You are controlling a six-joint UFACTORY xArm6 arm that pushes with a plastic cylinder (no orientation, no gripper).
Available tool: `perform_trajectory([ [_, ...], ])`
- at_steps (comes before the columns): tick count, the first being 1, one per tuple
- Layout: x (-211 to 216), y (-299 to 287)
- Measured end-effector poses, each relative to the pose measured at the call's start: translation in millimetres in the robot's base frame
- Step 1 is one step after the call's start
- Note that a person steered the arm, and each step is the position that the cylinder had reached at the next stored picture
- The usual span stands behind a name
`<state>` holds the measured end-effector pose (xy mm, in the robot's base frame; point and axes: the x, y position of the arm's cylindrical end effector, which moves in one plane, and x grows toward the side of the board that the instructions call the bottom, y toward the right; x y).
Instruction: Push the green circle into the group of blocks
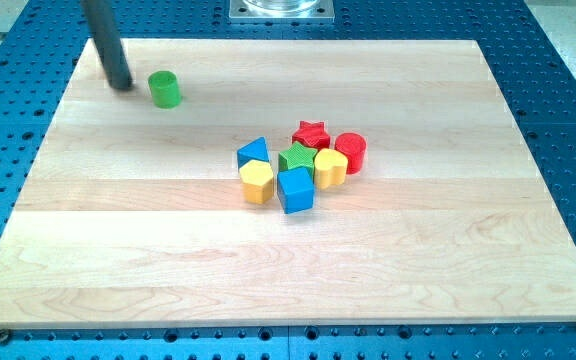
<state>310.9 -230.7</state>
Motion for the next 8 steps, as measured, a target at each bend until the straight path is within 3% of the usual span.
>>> perform_trajectory([
  [1, 59, 54],
  [2, 47, 22],
  [3, 0, -11],
  [4, -13, 52],
  [5, 35, 127],
  [6, 47, 154],
  [7, 21, 153],
  [8, 39, 156],
])
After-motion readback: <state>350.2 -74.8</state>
